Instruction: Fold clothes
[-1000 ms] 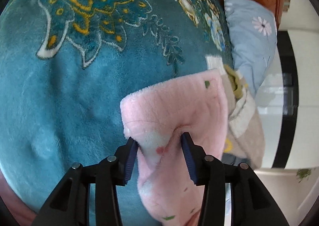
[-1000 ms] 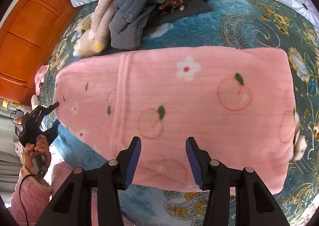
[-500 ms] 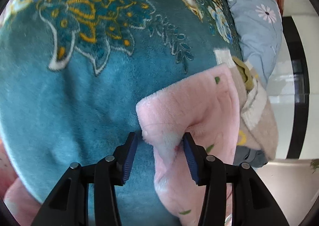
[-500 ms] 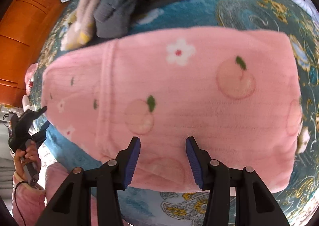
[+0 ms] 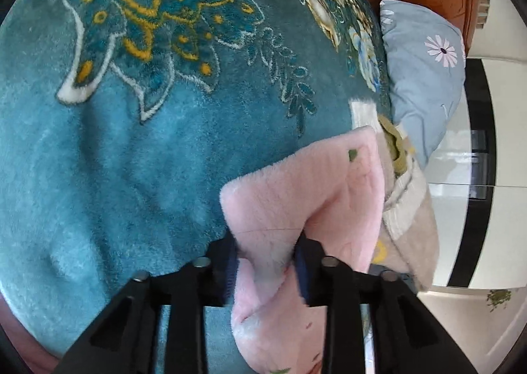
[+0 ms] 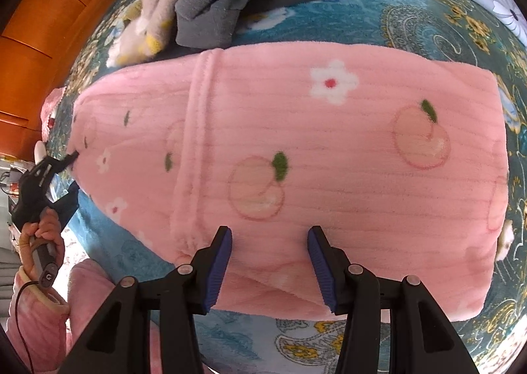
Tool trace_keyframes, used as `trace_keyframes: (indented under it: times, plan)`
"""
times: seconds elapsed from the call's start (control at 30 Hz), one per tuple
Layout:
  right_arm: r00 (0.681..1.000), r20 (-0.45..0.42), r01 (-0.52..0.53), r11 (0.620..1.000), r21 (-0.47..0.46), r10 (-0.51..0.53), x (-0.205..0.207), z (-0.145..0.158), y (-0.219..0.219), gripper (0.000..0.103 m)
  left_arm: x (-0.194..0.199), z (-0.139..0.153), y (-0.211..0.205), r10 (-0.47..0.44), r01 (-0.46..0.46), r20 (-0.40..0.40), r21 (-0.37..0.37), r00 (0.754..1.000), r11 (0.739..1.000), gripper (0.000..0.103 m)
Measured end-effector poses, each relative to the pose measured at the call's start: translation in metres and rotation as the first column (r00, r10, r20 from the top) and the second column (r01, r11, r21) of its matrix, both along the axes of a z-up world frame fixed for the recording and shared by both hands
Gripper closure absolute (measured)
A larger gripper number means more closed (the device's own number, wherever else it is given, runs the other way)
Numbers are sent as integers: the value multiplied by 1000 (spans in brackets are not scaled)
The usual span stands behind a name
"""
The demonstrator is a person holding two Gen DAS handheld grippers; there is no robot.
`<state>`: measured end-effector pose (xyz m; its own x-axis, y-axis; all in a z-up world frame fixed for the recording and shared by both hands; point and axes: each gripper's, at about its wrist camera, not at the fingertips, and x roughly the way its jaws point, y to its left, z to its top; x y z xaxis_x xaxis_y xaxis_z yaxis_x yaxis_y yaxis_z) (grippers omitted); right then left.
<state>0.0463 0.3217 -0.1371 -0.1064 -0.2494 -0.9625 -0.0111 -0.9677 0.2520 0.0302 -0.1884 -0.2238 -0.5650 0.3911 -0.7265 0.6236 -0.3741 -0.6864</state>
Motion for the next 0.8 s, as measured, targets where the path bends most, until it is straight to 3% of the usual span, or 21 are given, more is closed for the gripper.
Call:
trace_keyframes:
  times: [0.1, 0.2, 0.3, 0.4, 0.5, 0.57, 0.67, 0.8]
  plan:
    - [1000, -13, 9, 1000, -14, -9, 1, 2, 6, 51, -6, 24, 11, -55, 53, -11, -107, 998, 993, 82]
    - [999, -32, 31, 999, -25, -32, 2, 3, 14, 51, -13, 55, 25, -126, 115, -35, -220, 991, 969, 83]
    - [996, -59, 69, 997, -43, -71, 0, 5, 28, 51, -25, 115, 54, -245, 193, -126, -325, 961, 926, 83]
    - [988, -102, 113, 992, -62, -119, -5, 11, 47, 51, -38, 174, 106, -385, 275, -200, -425, 901, 863, 83]
    - [975, -142, 163, 984, -75, -173, -8, 19, 70, 51, -56, 216, 164, -503, 342, -247, -487, 828, 803, 83]
    - [961, -170, 209, 975, -80, -220, -9, 24, 90, 51, -56, 236, 219, -608, 420, -258, -522, 751, 742, 83]
    - [935, -200, 279, 956, -97, -293, -6, 32, 116, 51, -50, 252, 302, -751, 534, -245, -573, 613, 622, 83]
    - [891, -223, 384, 919, -93, -395, 12, 36, 156, 51, -25, 232, 381, -866, 661, -151, -588, 476, 466, 83]
